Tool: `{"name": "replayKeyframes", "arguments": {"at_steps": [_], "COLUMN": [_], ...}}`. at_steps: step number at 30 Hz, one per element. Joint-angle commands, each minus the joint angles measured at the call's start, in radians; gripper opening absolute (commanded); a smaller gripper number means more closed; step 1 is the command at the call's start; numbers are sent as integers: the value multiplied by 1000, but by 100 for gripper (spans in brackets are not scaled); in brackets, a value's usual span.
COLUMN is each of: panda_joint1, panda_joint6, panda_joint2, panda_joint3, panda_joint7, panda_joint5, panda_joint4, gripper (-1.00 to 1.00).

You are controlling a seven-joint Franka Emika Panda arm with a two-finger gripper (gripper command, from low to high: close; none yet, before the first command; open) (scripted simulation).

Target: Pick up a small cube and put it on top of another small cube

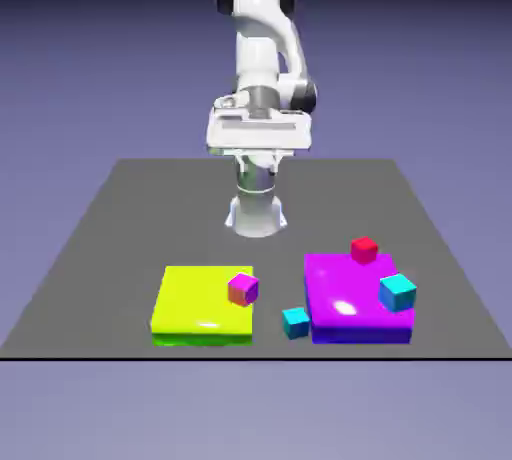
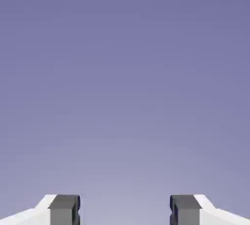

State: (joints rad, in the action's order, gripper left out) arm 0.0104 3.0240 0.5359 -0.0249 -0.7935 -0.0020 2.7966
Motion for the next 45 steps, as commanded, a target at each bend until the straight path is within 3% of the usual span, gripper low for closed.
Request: {"name": "replayKeyframes", "arguments": {"at_steps": [1,32,39,40,45], "panda_joint1": [19,589,419,419,553], "panda_joint6": [-11,-343,-190,-190,-311], "panda_joint2": [-28,-897,-1080,-1080,-935], "panda_joint3": [-21,-656,-475,-475,-618], "panda_joint7": [-44,-1380,-1461,-1461,-1397], "panda_joint5": [-2,-52,-173,-173,-77], "panda_joint4": [-11,-353,-390,-390,-361], "gripper": [0,0,0,-100,-100]}}
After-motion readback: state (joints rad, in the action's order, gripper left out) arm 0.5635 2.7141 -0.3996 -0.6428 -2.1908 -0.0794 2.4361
